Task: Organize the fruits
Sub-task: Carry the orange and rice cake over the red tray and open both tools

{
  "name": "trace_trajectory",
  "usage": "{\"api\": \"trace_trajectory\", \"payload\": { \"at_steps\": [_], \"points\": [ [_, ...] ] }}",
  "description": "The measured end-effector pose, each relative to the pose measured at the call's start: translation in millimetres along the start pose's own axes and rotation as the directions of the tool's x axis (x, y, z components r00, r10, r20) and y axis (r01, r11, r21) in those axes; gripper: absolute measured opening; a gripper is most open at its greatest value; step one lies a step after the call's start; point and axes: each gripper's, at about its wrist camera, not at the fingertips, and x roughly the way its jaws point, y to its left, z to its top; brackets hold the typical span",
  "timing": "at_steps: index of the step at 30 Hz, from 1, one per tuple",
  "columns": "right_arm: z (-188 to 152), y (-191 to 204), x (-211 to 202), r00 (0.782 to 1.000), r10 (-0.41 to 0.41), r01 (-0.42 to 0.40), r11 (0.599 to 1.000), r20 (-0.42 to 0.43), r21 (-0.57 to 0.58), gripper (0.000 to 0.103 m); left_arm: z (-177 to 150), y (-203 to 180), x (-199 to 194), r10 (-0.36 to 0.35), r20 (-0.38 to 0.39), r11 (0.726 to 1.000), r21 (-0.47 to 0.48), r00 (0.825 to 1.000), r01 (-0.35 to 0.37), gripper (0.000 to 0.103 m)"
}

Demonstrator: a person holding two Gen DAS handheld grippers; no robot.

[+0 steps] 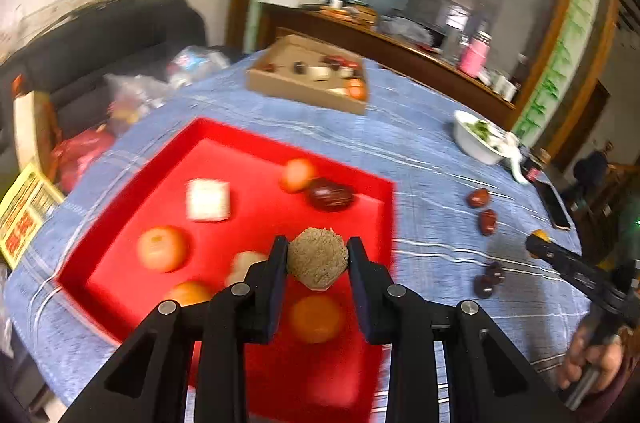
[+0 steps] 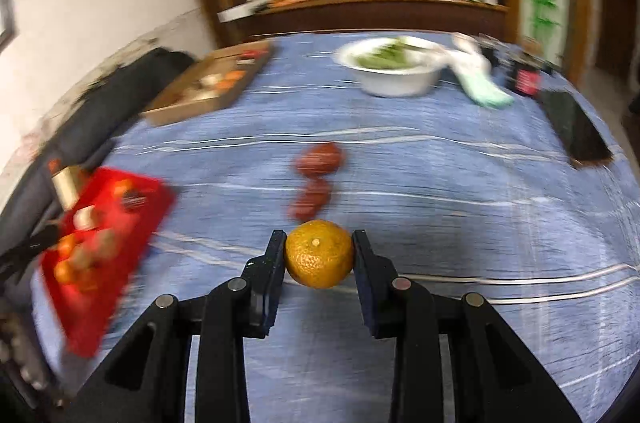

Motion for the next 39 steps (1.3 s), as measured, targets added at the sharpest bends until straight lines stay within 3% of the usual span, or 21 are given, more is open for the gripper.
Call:
{"api": "trace_trajectory", "payload": {
  "at_steps": [8,17,20,25,30,39],
  "points": [
    [-6.9,121.9,9.7,0.974,0.196,-0.211,0.966,-0.113,-0.150,0.032,-18.7,48.5,6.5,0.028,-0.040,0.997,-0.075,0.999,-0.031,0.030],
    [-38.6,210.5,32.0,0.945,0.239,-0.295,0.919,-0.223,-0.263,0.032,-23.4,68.3,2.6,0.022,-0.028,0.992,-0.127,0.999,-0.026,0.031],
    [-48.5,224.2,34.7,0.941,0.239,-0.304,0.908,-0.241,-0.289,0.032,-23.7,75.0,1.2,0.024,-0.024,0.988,-0.150,0.999,-0.027,0.032],
    [-61.5,239.0,40.2,0.931,0.237,-0.322,0.890,-0.276,-0.323,0.032,-20.5,75.6,-8.8,0.099,0.021,0.986,-0.138,0.995,-0.095,0.048],
    [-69.9,251.7,39.0,0.942,0.217,-0.305,0.875,-0.257,-0.376,0.033,-18.3,70.6,-20.3,0.177,0.065,0.980,-0.103,0.982,-0.169,0.063],
    [-69.2,253.0,32.7,0.949,0.218,-0.295,0.869,-0.227,-0.398,0.038,-17.8,56.0,-27.1,0.216,0.090,0.976,-0.051,0.972,-0.212,0.066]
  ]
}}
